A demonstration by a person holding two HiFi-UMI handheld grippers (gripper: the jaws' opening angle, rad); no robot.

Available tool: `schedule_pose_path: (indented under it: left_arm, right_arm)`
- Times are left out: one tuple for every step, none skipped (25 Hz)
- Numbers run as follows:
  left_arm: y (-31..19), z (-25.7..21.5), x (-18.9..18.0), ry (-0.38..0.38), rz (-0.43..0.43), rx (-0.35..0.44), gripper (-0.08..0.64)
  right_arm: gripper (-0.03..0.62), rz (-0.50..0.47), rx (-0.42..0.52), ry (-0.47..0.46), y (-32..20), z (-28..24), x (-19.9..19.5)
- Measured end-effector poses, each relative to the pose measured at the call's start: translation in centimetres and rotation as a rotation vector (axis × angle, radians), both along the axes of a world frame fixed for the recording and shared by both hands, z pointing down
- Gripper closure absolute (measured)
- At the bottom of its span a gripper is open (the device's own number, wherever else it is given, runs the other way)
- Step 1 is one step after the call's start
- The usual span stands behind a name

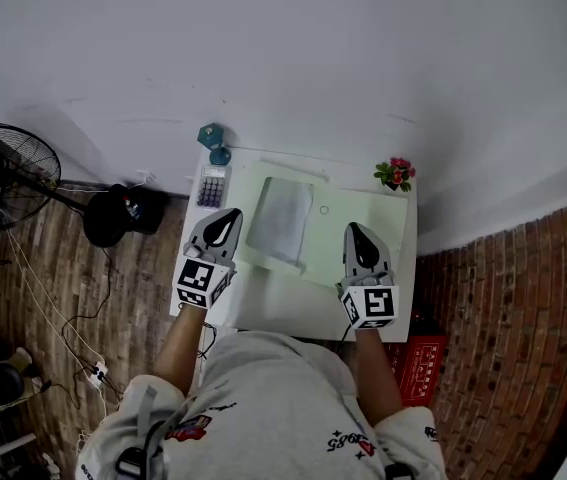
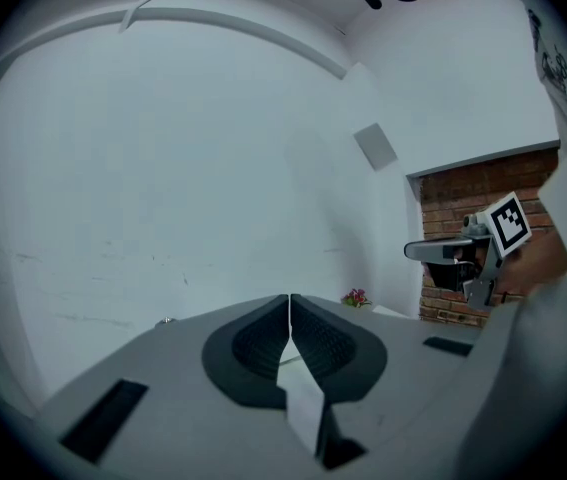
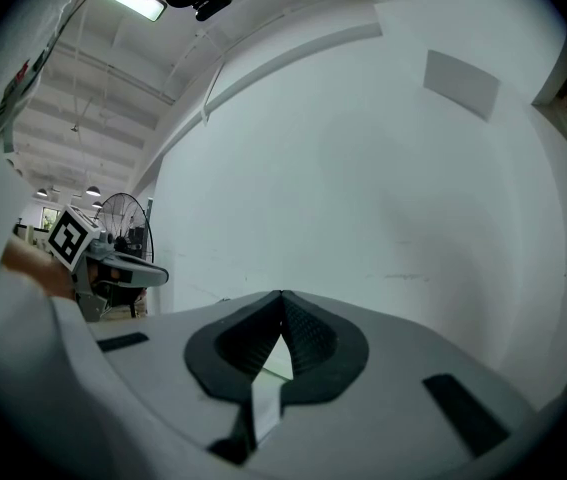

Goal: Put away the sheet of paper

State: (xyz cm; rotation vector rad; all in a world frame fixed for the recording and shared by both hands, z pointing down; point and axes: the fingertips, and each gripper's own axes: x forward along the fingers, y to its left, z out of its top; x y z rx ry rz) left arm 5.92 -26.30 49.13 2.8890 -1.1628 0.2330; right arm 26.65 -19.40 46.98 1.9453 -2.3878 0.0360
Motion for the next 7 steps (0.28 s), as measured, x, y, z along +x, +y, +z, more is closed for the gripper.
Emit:
schedule_pose_path:
  left_arm:
    - [0.04, 0.0, -0.04, 0.003, 0.0, 0.005, 0.535]
    - [0.07, 0.02, -0.06, 0.004, 0.0, 0.005, 0.535]
    - [0.08, 0.06, -0.04, 0.005, 0.001, 0.005, 0.535]
    - [0.05, 0.12, 0.03, 0.005, 0.003, 0.004, 0.535]
    - [0.03, 0.18, 0.11, 0.006, 0.005, 0.003, 0.535]
    - [0.01, 0.25, 0.2, 0.007, 0.008, 0.003, 0.535]
    - [-0.02, 0.32, 0.29, 0.008, 0.01, 0.003, 0.535]
  right_arm:
    - [0.592, -0.002, 0.0, -0.001, 0.03, 0.02, -0.09]
    - [0.592, -0.003, -0.001, -0.001, 0.05, 0.02, -0.15]
    - [0.592, -0.003, -0.001, 0.0, 0.04, 0.0, -0.2]
    - [0.592, -0.003, -0.001, 0.002, -0.01, -0.04, -0.24]
    - [0.592, -0.005, -0.001, 0.004, -0.09, -0.08, -0.28]
    - [0.592, -0.007, -0.001, 0.008, -0.18, -0.12, -0.34]
    - [0.592, -0.01, -0.001, 0.011, -0.29, -0.16, -0.41]
